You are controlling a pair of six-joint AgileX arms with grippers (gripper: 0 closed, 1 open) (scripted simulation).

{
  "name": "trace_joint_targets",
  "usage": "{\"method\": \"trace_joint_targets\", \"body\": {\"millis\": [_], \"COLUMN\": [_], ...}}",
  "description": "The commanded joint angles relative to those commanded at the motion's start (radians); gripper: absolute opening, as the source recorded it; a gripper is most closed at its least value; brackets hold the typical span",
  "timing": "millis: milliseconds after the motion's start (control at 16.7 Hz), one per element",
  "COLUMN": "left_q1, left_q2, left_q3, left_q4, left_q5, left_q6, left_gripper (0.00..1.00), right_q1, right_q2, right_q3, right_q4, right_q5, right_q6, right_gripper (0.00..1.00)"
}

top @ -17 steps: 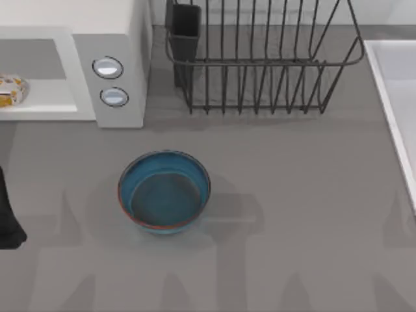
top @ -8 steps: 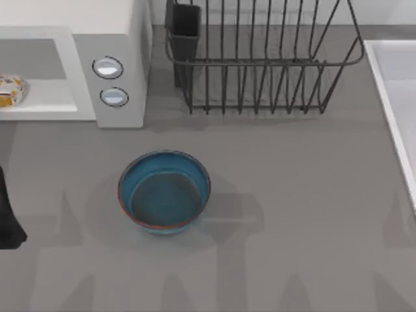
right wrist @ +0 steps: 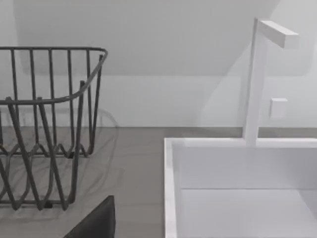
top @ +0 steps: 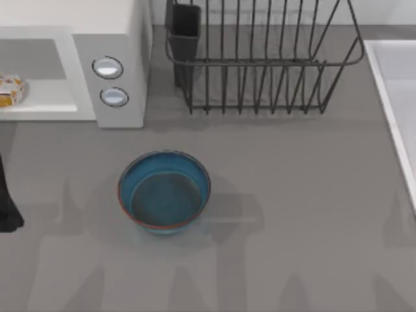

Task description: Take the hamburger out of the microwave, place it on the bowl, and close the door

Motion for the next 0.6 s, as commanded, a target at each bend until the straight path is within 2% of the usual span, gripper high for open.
{"method": "trace_joint_targets", "body": {"millis": [240, 600], "left_q1": [0.024, 0.07], "left_q2": [0.298, 0.883], "left_q3": [0.112, 0.333], "left_q4": [0.142, 0.42], "left_q5": [0.027, 0.081], "left_q6": [0.011, 0.032], "left_gripper": [1.0, 1.0], "right_q1": [0.0, 0.0], "right_q2": [0.0, 0.0], "right_q3": [0.0, 0.0], "right_q4": [0.0, 0.0], "right_q5": [0.0, 0.0], "right_q6": [0.0, 0.0], "right_gripper": [1.0, 1.0]}}
